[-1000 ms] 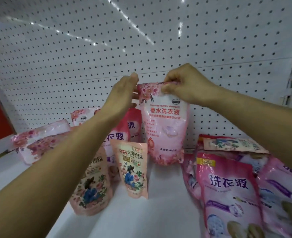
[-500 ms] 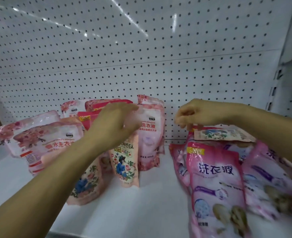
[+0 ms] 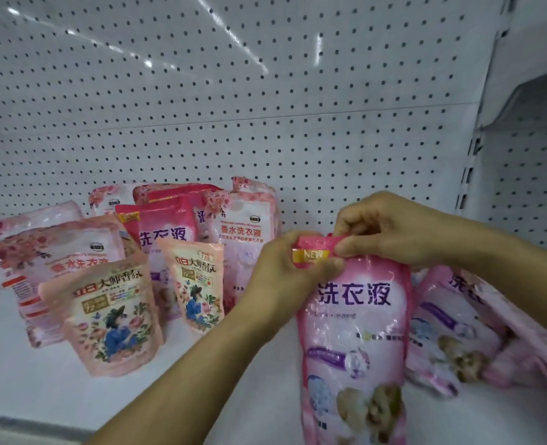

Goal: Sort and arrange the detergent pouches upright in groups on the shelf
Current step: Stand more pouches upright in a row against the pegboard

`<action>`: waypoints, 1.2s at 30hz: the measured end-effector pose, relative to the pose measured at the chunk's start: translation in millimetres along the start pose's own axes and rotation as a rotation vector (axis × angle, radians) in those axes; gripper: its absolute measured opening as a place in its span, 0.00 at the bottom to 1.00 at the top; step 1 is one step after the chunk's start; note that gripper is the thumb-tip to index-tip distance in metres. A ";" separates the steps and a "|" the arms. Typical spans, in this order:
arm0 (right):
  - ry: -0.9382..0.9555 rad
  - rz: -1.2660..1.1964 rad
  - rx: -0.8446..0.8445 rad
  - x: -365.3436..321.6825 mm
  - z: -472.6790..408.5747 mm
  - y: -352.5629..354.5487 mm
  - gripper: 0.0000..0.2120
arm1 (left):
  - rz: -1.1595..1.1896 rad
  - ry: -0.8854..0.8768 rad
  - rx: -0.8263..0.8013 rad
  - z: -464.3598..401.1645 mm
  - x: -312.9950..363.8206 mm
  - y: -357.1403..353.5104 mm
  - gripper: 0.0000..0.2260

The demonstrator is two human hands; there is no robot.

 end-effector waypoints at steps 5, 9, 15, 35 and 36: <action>0.070 -0.108 0.342 -16.3 -7.1 28.0 0.12 | 0.149 -0.129 0.249 33.3 17.6 39.0 0.05; -0.097 0.012 0.273 28.3 -13.5 41.7 0.08 | 0.098 -0.152 0.456 58.4 12.5 89.2 0.07; -0.418 0.520 -0.077 107.3 -17.2 12.3 0.16 | 0.005 -0.187 0.737 84.7 2.1 148.5 0.05; -0.098 0.125 0.714 17.6 -17.5 56.9 0.14 | -0.173 -0.241 0.901 93.8 -15.3 177.1 0.22; -0.054 0.109 0.673 4.9 -23.6 52.3 0.13 | -0.222 -0.250 0.894 94.4 -13.1 176.6 0.23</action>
Point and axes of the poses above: each hand's wrist, its own z-axis away from the middle knuckle, its own y-axis out of the back of the hand, x = y × z, the point moved 6 cm from there along -z, towards the middle knuckle, and after that the axes turned 5 degrees about -x, right-handed, at the moved point
